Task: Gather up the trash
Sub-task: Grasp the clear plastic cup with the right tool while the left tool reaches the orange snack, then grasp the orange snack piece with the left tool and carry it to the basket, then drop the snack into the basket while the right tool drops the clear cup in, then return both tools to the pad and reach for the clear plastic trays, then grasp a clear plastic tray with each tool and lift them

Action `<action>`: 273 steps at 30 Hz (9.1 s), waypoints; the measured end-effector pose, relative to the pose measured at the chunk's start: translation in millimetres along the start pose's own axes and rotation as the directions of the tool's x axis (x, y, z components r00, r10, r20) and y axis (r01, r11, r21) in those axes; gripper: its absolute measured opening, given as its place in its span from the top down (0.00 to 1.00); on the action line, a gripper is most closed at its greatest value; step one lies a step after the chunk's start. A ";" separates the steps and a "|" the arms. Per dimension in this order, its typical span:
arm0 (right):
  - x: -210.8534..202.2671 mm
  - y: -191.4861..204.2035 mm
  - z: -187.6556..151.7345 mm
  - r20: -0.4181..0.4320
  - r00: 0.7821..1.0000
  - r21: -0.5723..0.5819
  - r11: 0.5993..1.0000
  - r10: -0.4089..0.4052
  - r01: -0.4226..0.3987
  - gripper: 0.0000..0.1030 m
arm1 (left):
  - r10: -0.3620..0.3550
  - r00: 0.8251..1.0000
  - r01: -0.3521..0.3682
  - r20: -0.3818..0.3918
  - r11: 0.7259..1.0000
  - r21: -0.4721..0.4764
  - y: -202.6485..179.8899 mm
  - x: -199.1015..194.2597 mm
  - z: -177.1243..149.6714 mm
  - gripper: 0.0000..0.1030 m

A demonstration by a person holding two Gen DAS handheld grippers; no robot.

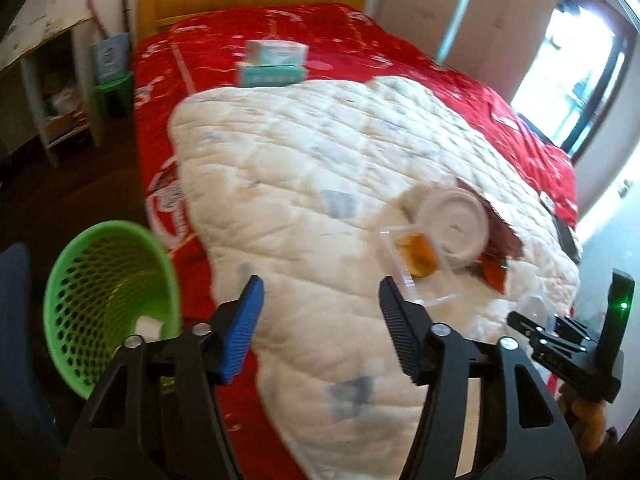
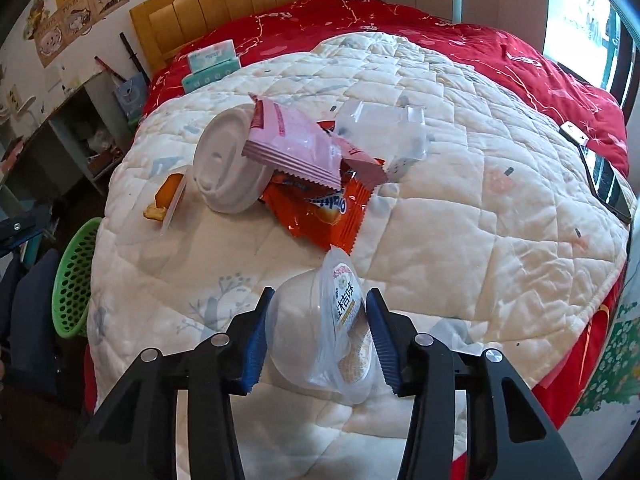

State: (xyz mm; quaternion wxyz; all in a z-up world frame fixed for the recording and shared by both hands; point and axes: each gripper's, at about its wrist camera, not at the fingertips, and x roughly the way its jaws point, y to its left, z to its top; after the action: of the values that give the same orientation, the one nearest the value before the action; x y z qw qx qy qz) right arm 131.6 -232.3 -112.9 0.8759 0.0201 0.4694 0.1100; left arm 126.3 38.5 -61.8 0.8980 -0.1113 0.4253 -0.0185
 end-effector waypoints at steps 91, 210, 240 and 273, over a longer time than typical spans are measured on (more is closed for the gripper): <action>-33.8 91.5 20.0 0.064 0.970 -0.092 0.969 0.233 -0.227 0.64 | 0.002 0.994 0.018 0.113 0.984 -0.177 121.8 -54.9 -19.6 0.88; 102.7 -61.6 147.7 -0.197 0.958 -0.527 0.802 0.207 -0.281 0.19 | -0.053 0.997 0.044 -0.065 0.990 -0.131 -12.5 47.0 18.1 0.36; 16.8 -84.8 109.0 -0.043 0.972 -0.356 0.906 0.231 -0.231 0.48 | -0.010 0.979 0.015 -0.203 1.000 0.022 -88.2 110.8 12.5 0.39; -73.3 38.5 37.3 0.125 0.920 -0.192 0.919 0.371 -0.344 0.48 | -0.077 0.997 0.076 -0.012 0.995 -0.068 0.5 -5.7 5.5 0.45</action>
State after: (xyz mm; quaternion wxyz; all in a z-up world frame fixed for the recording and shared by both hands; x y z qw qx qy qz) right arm 116.4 -207.7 -26.8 0.8740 0.0415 0.3757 0.3052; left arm 127.0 40.7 -54.2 0.8893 -0.1575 0.4276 -0.0394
